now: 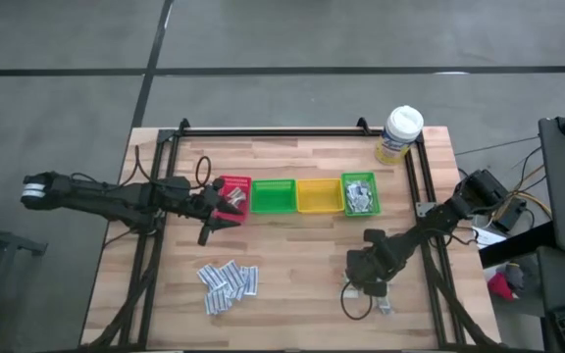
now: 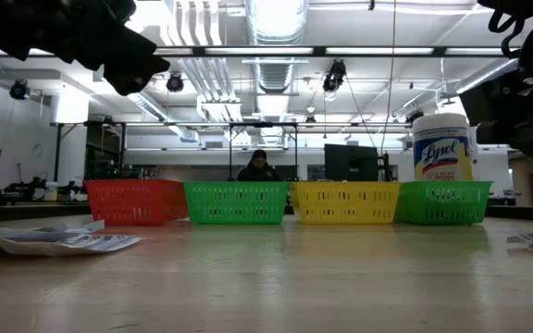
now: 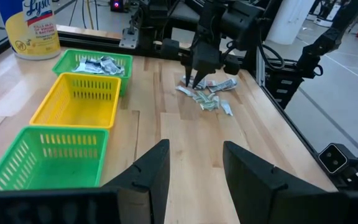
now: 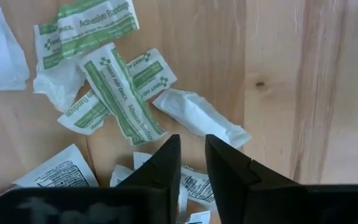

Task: Pick & Place First Aid Supplies
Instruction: Put the green bandage into the red bin

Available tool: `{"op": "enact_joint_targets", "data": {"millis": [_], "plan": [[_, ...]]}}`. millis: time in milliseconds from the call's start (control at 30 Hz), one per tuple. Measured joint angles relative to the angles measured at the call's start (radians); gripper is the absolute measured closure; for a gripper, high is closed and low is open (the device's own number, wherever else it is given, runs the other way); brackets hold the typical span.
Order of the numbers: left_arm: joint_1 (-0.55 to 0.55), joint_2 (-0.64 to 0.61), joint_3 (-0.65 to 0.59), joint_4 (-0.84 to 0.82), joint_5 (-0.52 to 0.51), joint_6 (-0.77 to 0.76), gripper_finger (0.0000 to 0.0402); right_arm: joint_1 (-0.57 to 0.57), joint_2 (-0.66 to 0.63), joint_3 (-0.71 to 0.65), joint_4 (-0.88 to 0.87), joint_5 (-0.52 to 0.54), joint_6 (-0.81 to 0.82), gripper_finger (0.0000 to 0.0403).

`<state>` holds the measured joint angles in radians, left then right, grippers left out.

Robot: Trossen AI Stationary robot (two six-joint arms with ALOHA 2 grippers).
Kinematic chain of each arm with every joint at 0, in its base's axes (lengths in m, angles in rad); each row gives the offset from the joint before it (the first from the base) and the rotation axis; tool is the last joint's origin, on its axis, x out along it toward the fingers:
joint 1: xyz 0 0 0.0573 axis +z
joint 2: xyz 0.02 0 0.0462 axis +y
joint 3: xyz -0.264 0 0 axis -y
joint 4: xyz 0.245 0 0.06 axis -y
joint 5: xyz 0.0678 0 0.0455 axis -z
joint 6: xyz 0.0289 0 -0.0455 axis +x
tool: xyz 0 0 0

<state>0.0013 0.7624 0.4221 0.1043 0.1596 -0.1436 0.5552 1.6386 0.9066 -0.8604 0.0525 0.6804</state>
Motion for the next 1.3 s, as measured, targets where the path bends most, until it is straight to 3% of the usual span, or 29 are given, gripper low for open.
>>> {"op": "enact_joint_targets", "data": {"millis": [200,367,700,1300], "plan": [[0.000,0.000,0.000,0.000,0.000,0.000,0.0259,-0.002,0.000,0.000,0.000,0.000,0.000,0.0292],[0.000,0.000,0.000,0.000,0.000,0.000,0.0259,-0.013,0.002,-0.002,0.002,0.001,-0.001,0.0286],[0.000,0.000,0.000,0.000,0.000,-0.001,0.0259,-0.042,0.088,0.002,-0.001,-0.009,-0.008,0.0318],[0.000,0.000,0.000,0.000,0.000,0.010,0.0259,-0.044,0.071,0.023,-0.114,0.003,0.051,0.0382]]}}
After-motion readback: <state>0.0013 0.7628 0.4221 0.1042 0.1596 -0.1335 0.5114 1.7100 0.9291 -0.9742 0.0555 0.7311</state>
